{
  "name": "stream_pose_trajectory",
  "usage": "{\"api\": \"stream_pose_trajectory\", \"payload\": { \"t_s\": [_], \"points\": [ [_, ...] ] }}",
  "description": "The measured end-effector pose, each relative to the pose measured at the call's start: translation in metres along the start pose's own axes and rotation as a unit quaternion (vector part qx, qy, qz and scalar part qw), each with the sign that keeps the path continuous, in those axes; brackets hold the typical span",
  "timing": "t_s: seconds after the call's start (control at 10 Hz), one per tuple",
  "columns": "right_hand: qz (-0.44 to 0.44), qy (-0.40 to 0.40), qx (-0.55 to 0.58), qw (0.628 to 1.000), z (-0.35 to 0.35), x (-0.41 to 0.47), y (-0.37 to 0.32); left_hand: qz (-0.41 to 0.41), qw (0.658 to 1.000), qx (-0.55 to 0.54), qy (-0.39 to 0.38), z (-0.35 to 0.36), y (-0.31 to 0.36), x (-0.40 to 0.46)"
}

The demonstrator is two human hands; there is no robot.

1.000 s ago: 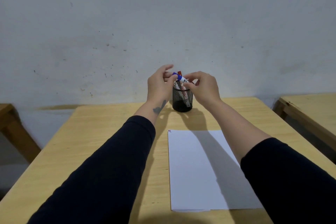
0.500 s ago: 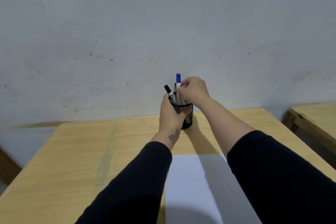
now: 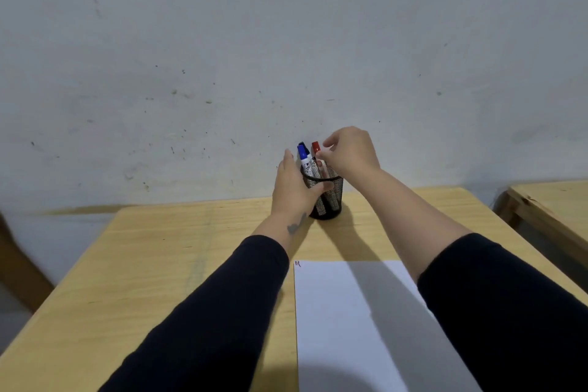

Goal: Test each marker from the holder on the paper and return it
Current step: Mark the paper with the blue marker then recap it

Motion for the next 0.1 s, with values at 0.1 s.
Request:
{"api": "stream_pose_trajectory", "payload": {
  "t_s": [0.1],
  "points": [
    [-0.049, 0.038, 0.054, 0.997, -0.038, -0.0556, 0.002, 0.059, 0.997, 0.039, 0.01, -0.0309, 0.0236, -0.0447]
  ]
}}
Point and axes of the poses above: each hand's wrist, its own x-axis towards the middle knuckle, its own z-axis out of the palm, y = z × x, the point moved 3 cm from there along x, towards the middle knuckle, and after that the axes turned 8 degrees about -x, right-handed, at the moved point
